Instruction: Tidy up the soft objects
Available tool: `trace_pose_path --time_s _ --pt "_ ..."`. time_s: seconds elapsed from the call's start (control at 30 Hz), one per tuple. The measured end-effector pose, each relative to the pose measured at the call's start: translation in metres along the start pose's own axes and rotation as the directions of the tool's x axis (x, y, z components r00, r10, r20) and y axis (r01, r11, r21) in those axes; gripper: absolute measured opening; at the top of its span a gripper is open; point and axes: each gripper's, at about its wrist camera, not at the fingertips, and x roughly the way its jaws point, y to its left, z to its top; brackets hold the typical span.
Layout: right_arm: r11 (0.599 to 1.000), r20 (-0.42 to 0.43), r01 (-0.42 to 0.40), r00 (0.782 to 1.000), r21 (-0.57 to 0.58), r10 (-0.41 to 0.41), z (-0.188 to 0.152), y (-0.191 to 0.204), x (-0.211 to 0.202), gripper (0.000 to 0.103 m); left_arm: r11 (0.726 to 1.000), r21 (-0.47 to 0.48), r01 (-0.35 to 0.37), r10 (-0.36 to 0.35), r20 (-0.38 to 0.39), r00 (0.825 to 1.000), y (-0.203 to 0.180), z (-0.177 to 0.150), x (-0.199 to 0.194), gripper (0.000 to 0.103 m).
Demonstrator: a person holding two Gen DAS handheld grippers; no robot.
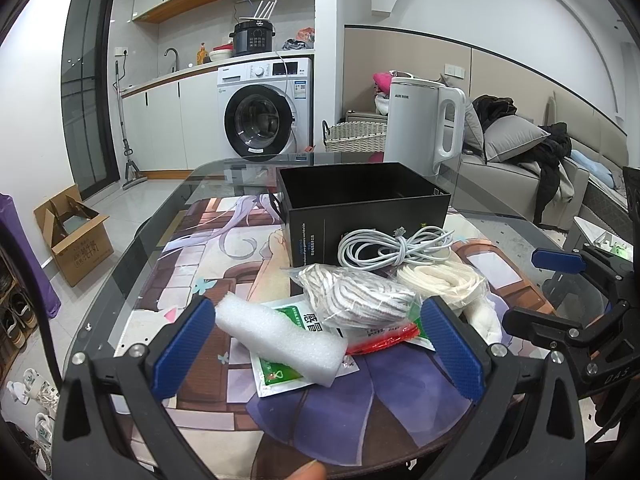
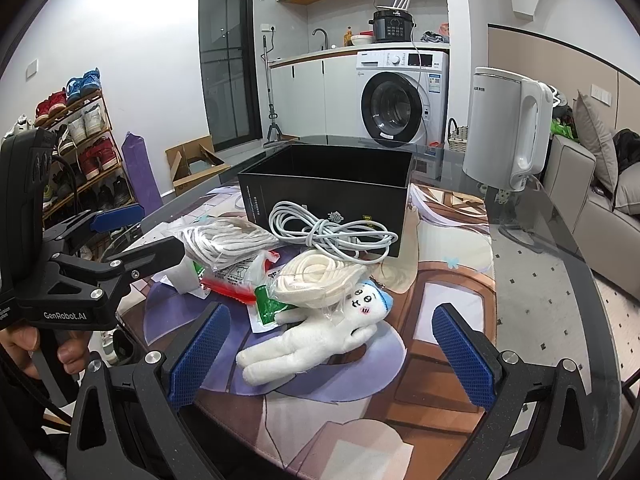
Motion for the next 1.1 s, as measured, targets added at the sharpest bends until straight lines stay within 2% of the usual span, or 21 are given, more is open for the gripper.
trace_pose_path --time_s 0.47,0.8,1.1 --pt "1.000 -0.020 -0.001 1.000 0.008 0.001 -0.003 0.000 0.003 0.103 1.000 0.003 -0.008 0.008 -0.018 1.000 0.007 -0.004 0.005 0.103" --pt "0.999 -0.120 0.010 0.993 0.038 -0.005 -0.005 0.003 0.021 0.103 1.000 -0.009 -0.010 0.010 -0.047 0.999 0.012 -0.005 0.013 0.103" --pt "0.995 -0.200 0.062 0.979 0.074 -0.046 -0.004 0.001 0.041 0.103 1.000 -0.012 -0.018 0.016 -0.089 0.996 0.017 -0.008 0.022 0.103"
